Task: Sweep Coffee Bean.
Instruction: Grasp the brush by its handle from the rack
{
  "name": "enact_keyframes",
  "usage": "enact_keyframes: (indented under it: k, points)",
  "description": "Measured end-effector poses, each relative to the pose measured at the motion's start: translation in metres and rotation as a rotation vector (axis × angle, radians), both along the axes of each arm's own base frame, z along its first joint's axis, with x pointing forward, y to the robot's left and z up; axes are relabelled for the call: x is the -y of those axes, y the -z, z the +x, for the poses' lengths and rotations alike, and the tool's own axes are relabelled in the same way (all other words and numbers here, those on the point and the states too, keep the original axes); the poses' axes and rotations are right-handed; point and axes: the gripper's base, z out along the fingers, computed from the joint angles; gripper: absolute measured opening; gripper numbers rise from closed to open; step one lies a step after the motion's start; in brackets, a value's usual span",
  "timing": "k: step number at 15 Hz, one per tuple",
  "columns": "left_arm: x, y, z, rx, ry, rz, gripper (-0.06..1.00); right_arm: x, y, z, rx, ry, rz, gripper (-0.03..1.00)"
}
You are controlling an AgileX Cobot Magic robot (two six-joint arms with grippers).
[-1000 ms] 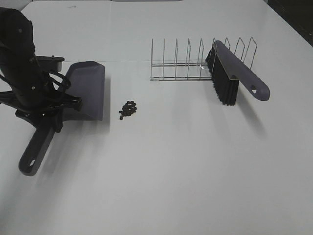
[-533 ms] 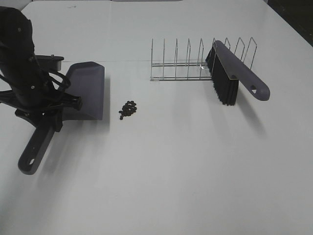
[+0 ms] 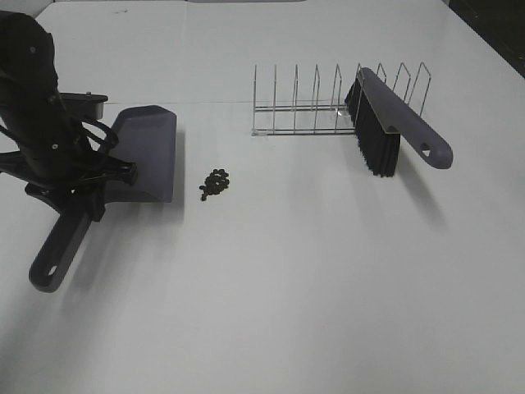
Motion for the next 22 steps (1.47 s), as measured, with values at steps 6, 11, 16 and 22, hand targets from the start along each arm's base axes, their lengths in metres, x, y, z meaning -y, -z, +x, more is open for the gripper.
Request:
enact_keyframes:
  k: [6,11,16,22]
  points:
    - [0.000,0.000,0.000,0.000,0.004,0.000,0.36,-0.009,-0.029,0.140,-0.061,-0.101,0.099,0.57]
    - [0.000,0.000,0.000,0.004,0.006,-0.001,0.36,-0.059,-0.016,0.221,-0.156,-0.175,0.080,0.57]
    - [0.001,0.000,0.002,0.025,0.018,-0.006,0.36,-0.097,0.038,0.289,-0.374,-0.128,0.017,0.57]
    - [0.001,0.000,0.002,0.025,0.020,-0.006,0.36,-0.099,0.099,0.336,-0.464,-0.047,-0.051,0.57]
